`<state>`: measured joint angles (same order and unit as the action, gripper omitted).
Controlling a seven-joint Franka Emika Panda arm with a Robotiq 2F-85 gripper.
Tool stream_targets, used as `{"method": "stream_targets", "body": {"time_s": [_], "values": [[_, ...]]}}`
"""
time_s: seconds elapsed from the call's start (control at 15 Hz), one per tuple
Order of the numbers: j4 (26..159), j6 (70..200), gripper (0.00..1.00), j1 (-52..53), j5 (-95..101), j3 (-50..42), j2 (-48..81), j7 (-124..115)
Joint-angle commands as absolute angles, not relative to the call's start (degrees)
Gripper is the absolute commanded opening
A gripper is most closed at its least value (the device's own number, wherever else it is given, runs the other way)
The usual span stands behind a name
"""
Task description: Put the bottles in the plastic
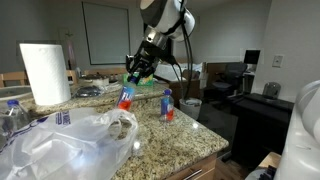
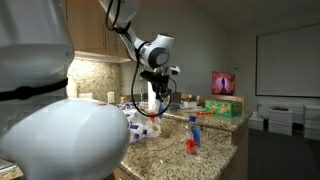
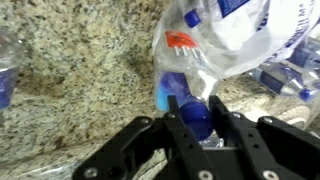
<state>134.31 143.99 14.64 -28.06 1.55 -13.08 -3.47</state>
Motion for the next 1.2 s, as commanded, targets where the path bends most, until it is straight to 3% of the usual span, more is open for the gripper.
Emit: {"method": "stream_targets", "body": {"time_s": [0.0, 0.13, 0.4, 1.13], "values": [[133.1, 138.6, 0.1, 20.8, -41.5, -6.1, -12.5, 12.0], [130.7, 134.2, 0.1, 22.5, -49.2, -9.5, -8.5, 20.3], [123.1, 121.0, 0.1, 14.8, -59.3, -3.2, 4.0, 29.9], [96.3, 100.2, 0.1, 11.1, -55.2, 8.8, 31.7, 21.1]]}}
